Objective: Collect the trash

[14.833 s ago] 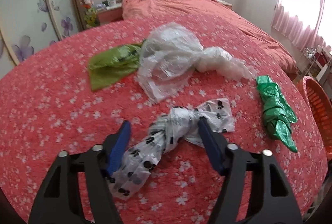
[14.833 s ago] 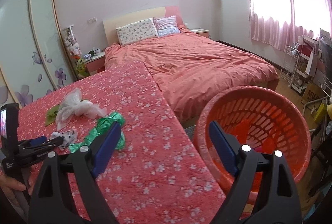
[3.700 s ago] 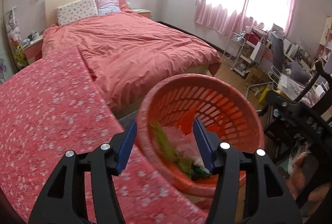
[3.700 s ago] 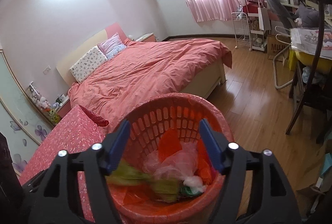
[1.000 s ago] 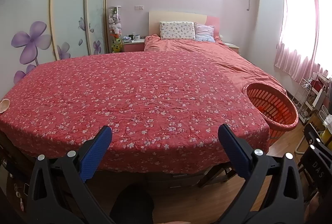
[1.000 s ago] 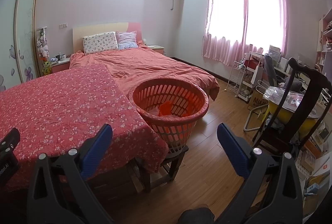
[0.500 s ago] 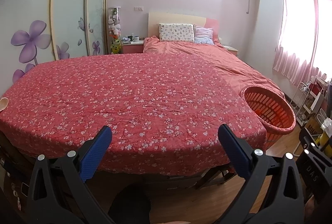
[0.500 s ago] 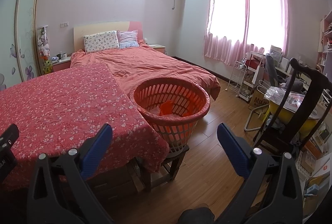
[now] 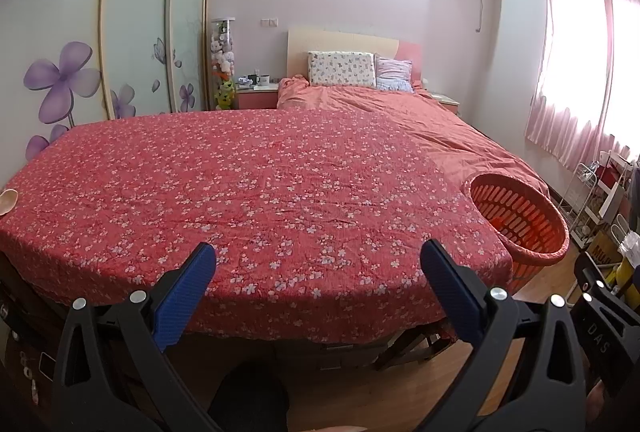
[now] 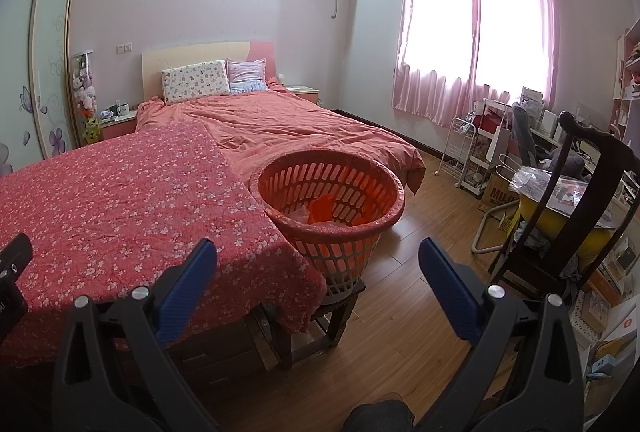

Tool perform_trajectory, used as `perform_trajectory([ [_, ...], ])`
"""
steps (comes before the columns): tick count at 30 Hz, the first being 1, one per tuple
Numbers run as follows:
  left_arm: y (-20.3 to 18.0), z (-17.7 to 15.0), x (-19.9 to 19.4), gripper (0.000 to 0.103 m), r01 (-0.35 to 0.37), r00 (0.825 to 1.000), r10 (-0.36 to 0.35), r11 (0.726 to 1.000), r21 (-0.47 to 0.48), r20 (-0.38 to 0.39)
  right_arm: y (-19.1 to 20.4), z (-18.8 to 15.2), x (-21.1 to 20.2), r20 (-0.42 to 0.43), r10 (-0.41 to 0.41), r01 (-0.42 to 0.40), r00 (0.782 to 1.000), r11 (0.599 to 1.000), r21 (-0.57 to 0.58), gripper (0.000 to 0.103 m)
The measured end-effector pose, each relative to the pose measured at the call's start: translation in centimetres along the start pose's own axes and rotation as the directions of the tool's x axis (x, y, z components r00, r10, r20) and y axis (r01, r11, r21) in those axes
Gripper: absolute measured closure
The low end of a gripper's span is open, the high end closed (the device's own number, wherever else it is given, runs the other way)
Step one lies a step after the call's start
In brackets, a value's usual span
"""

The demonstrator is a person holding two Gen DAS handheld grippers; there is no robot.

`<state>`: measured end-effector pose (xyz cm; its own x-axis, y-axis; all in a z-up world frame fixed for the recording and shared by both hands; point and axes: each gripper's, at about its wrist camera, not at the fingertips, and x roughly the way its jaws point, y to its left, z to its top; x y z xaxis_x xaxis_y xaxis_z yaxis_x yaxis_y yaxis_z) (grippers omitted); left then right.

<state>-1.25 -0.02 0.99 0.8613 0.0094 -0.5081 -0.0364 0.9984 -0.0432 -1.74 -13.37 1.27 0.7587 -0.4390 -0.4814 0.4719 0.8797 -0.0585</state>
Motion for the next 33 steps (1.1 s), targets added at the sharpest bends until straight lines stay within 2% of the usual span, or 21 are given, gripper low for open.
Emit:
perform_trajectory([
  [33, -0.18, -0.24, 0.01, 0.002, 0.002, 1.000, -0.002, 1.000, 0.000, -0.006, 0.10, -0.39, 0.42, -0.008, 0.006, -0.006, 1.000, 1.000, 0.002, 0.005],
])
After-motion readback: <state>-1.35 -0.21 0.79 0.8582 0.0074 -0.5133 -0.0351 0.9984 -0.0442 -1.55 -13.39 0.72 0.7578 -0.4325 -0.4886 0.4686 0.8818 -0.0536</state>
